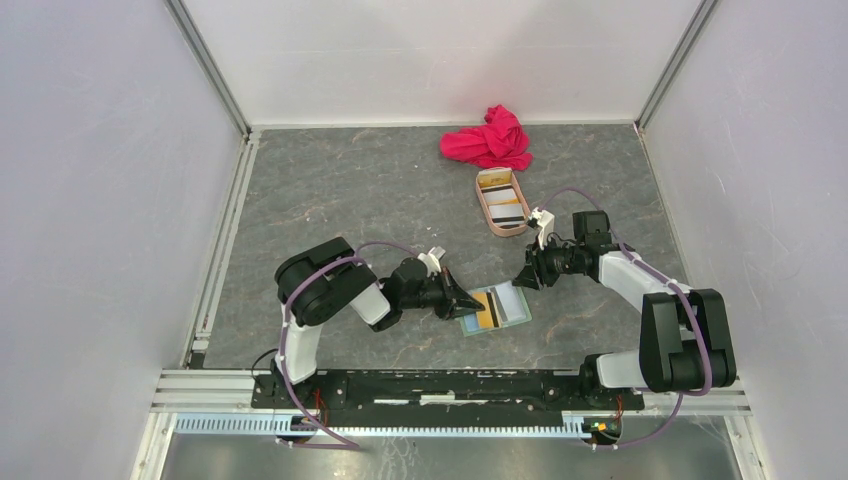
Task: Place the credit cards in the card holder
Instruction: Insert the credit card into the card holder.
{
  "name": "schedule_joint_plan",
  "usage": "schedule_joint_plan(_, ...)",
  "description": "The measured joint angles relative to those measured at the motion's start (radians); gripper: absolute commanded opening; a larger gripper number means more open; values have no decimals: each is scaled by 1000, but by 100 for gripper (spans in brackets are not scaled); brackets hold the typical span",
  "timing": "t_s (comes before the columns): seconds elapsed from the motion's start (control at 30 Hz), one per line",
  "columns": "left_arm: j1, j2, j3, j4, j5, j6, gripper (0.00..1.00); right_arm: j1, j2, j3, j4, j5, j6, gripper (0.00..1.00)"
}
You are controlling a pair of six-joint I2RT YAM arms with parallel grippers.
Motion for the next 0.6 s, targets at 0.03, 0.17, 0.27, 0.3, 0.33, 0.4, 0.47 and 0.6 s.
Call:
schedule_joint_plan(0.03,0,1,1,-2,0,0,2,0,0,0,0,0,0,41)
schedule_joint_plan(0.17,0,10,8,-10,0,5,2,0,0,0,0,0,0,41)
schedule_joint_plan(0.27,2,13,12,-15,0,16,2,0,0,1,0,0,0,41)
schedule_joint_plan(0.3,2,13,13,-16,-1,20,2,0,0,1,0,0,0,41)
schedule_joint_plan(0.33,2,13,14,-18,-1,22,2,0,0,0,0,0,0,41)
schedule_joint_plan(0.4,2,13,16,-20,-5,23,2,0,0,1,0,0,0,41)
schedule_joint_plan(0.47,2,13,18,-25,-11,27,2,0,0,1,0,0,0,41)
schedule_joint_plan(0.6,2,13,32,-38,-27,43,2,1,1,1,0,1,0,41)
